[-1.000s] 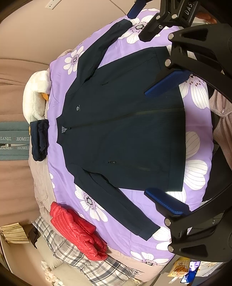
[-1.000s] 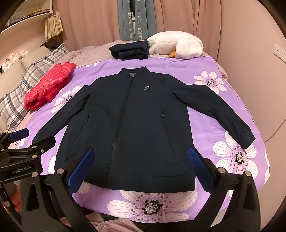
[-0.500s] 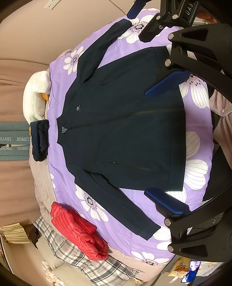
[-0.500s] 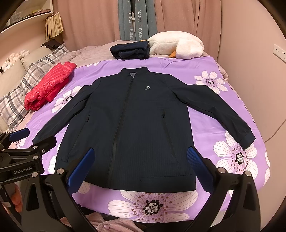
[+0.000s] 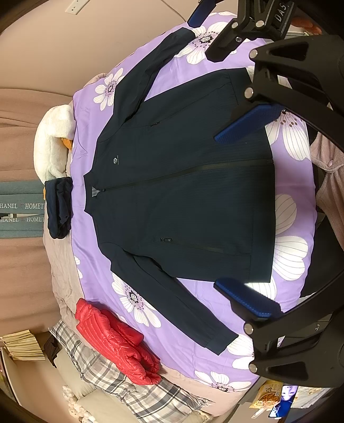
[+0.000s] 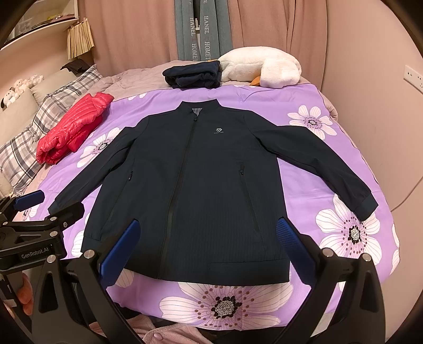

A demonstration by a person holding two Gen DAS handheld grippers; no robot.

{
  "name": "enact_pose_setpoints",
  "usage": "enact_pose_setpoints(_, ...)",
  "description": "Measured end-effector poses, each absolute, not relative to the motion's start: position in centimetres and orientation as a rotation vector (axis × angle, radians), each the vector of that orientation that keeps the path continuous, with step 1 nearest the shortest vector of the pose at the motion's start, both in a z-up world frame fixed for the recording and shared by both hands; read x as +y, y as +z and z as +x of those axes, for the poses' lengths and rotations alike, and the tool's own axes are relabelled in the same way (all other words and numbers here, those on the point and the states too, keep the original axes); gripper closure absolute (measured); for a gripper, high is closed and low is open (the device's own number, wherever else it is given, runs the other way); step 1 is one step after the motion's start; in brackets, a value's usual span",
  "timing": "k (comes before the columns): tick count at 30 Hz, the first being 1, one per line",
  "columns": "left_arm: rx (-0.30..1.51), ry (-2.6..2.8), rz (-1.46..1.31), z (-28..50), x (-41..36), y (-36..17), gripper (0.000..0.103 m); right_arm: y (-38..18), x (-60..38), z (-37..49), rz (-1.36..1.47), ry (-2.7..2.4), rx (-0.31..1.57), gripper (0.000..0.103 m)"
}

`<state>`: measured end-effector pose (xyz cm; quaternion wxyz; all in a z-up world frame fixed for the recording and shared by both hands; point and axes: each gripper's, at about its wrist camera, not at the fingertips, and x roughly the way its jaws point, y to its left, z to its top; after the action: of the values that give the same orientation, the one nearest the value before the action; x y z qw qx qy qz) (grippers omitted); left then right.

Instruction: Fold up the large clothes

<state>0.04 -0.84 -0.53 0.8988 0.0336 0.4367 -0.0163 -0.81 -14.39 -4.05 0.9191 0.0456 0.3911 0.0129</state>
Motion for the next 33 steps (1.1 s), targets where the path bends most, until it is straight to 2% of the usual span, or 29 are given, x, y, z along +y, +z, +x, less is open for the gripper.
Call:
enact_pose_setpoints(24,0.903,-0.039,0.072,0.1,-1.3,-0.3,0.002,-4.0,-14.4,-0.8,0.095,0.026,0.801,0.001)
enact_pose_setpoints(26,0.902,-0.067,0.029,0.1,-1.0,-0.4,0.002,-4.0,-14.7,-0.7,0.108,0.030,0.784,0.001)
enact_pose_setpoints(29,0.877,-0.183,-0.198,0.9,1.8,-1.2,0.002,-4.3,-15.5,-0.8,0.174,0.082,0.718,0.001)
enact_pose_setpoints(33,0.818,-0.191,-0.418,2.1,6.4,-3.7,0.002,-5.0,-16.4,-1.1,0.268,0.225,0.535,0.001)
